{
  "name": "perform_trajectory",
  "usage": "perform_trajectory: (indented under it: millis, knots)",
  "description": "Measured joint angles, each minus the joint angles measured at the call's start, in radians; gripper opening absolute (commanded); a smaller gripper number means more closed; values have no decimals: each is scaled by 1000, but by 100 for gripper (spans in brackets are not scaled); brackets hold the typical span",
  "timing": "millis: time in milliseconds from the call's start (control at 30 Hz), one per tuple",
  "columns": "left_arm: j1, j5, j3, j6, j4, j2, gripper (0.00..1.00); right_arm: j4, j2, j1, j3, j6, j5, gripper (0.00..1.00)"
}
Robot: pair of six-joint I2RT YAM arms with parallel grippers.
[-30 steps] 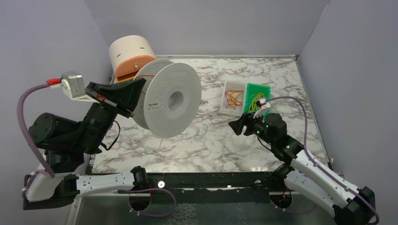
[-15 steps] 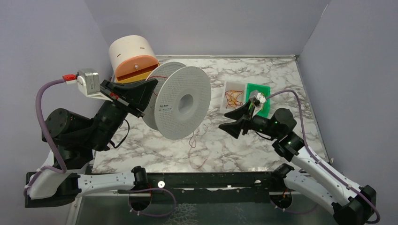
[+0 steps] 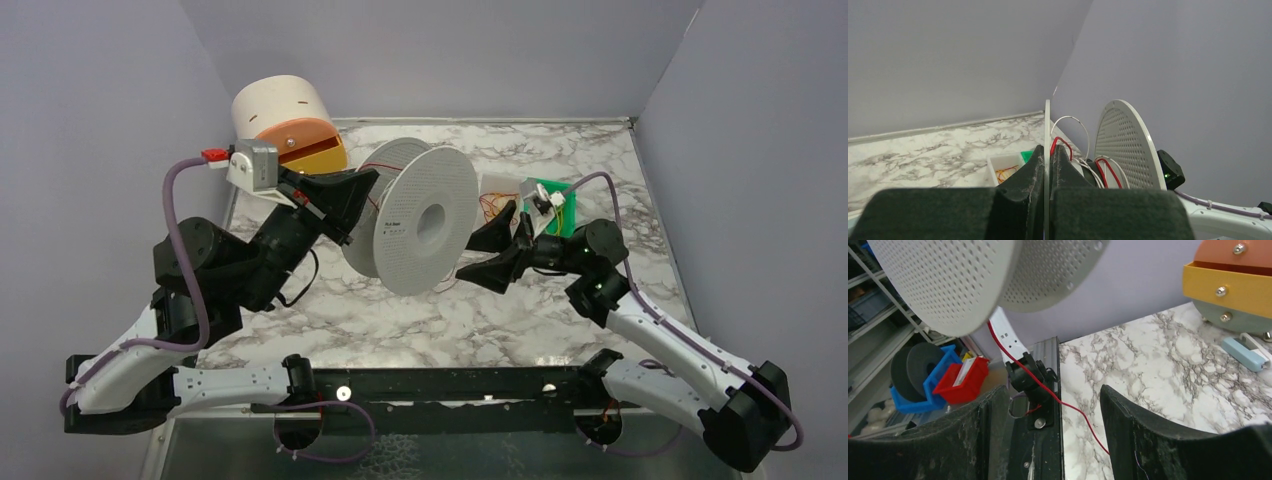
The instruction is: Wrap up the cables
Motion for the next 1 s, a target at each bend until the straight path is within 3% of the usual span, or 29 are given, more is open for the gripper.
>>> perform_trajectory:
  millis: [467,567,733,1000]
  knots:
    - [0,7,-20,-26,69,103,0,120,99,47,6,43,-49,63]
    - [0,6,-20,-30,84,107,0,159,114,58,-4,65,-49,52]
    - [0,-8,-40,-35,113,106,0,230,111,75,-48,114,-42,23]
    - [0,-56,-67,-36,189,116,0,238,16,109,-161,170,-19,9]
